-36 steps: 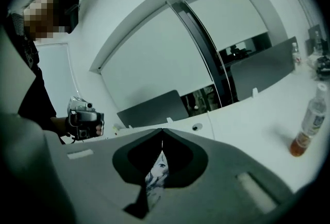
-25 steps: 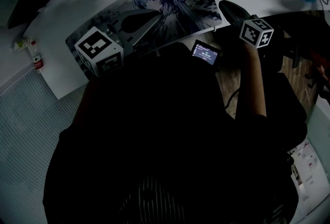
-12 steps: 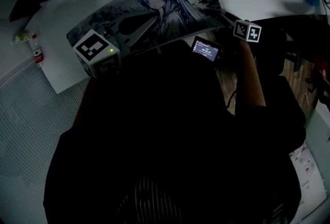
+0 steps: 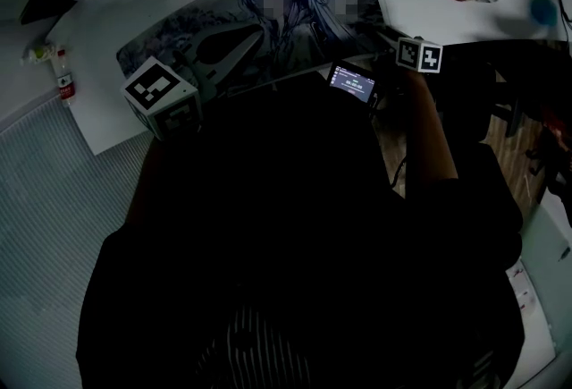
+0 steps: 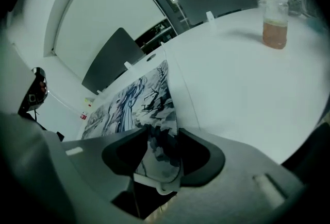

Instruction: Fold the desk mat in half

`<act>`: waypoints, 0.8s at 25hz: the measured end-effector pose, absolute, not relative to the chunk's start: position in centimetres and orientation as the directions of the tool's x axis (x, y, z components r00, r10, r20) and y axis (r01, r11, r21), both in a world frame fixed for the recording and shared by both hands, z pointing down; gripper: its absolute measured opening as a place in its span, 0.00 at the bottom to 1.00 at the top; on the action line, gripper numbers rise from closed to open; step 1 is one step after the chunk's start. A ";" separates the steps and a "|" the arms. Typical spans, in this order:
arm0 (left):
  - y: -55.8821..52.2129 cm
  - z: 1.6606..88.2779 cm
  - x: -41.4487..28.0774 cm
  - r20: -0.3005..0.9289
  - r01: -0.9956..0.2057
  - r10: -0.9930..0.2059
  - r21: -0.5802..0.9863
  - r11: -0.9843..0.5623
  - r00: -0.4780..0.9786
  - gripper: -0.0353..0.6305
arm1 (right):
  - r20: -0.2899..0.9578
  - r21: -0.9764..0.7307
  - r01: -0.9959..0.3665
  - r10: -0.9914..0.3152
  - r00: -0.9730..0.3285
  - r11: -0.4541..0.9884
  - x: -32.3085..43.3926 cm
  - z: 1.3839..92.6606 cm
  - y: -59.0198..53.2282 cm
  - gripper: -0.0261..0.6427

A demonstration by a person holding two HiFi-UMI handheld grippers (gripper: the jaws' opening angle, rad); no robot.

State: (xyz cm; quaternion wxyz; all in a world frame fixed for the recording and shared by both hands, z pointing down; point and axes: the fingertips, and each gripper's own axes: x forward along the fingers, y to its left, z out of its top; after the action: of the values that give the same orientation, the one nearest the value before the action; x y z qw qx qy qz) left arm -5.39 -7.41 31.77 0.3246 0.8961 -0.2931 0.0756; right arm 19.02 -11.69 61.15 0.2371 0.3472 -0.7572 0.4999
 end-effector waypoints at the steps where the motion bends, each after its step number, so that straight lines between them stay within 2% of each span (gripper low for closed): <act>1: -7.4 31.8 -5.4 0.328 -0.577 -0.478 0.537 -0.615 0.815 0.06 | 0.704 -0.604 -0.752 -0.266 -0.658 0.263 18.6 61.2 -11.4 0.29; 4: -7.4 31.7 -5.4 0.330 -0.583 -0.484 0.537 -0.610 0.811 0.06 | 0.722 -0.591 -0.756 -0.233 -0.651 0.281 18.8 62.0 -11.2 0.09; 6: -7.6 31.5 -5.4 0.330 -0.586 -0.487 0.534 -0.610 0.808 0.06 | 0.737 -0.555 -0.766 -0.236 -0.634 0.325 19.2 62.3 -11.5 0.06; 10: -7.9 31.6 -5.4 0.305 -0.593 -0.515 0.522 -0.612 0.801 0.06 | 0.725 -0.560 -0.746 -0.223 -0.652 0.360 19.0 61.5 -11.6 0.06; 20: -8.0 32.0 -3.7 0.309 -0.577 -0.492 0.528 -0.623 0.814 0.06 | 0.692 -0.557 -0.715 -0.239 -0.681 0.422 18.2 59.1 -11.5 0.06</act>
State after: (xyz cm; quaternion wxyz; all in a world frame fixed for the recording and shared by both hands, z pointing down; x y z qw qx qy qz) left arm -3.70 -8.01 32.03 0.3159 0.8984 -0.2977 0.0671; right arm 18.17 -11.54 59.07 0.2659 0.2982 -0.8000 0.4475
